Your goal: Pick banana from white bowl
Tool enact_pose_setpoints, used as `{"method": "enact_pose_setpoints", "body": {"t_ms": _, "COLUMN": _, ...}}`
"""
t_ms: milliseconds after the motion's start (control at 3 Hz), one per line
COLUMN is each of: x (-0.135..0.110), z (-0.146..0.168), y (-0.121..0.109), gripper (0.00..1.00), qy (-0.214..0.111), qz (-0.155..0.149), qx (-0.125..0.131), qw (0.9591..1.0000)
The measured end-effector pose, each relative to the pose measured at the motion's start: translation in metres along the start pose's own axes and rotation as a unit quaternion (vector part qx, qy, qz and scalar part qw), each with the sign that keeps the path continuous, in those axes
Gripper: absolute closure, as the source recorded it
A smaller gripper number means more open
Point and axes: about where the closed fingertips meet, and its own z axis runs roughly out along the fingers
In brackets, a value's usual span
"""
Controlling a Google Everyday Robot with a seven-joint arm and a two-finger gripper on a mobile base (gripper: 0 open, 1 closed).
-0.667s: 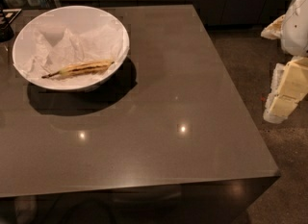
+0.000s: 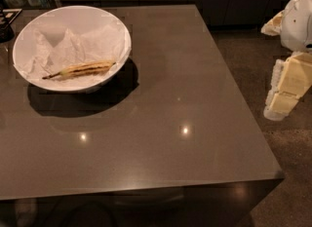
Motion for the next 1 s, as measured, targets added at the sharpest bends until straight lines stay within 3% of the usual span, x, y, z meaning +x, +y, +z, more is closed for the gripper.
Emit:
{"method": "enact_pose_setpoints", "body": {"t_ms": 667, "x": -0.041, "z": 0.002, "y": -0.024, "gripper": 0.0, "qy": 0.006, "qz": -0.056, "qx": 0.002, "qw": 0.9984}}
{"method": "enact_pose_setpoints", "body": {"t_ms": 1000, "x": -0.069, "z": 0.005, "y": -0.033, "gripper": 0.0, "qy": 0.006, "qz": -0.108, "qx": 0.004, "qw": 0.9941}}
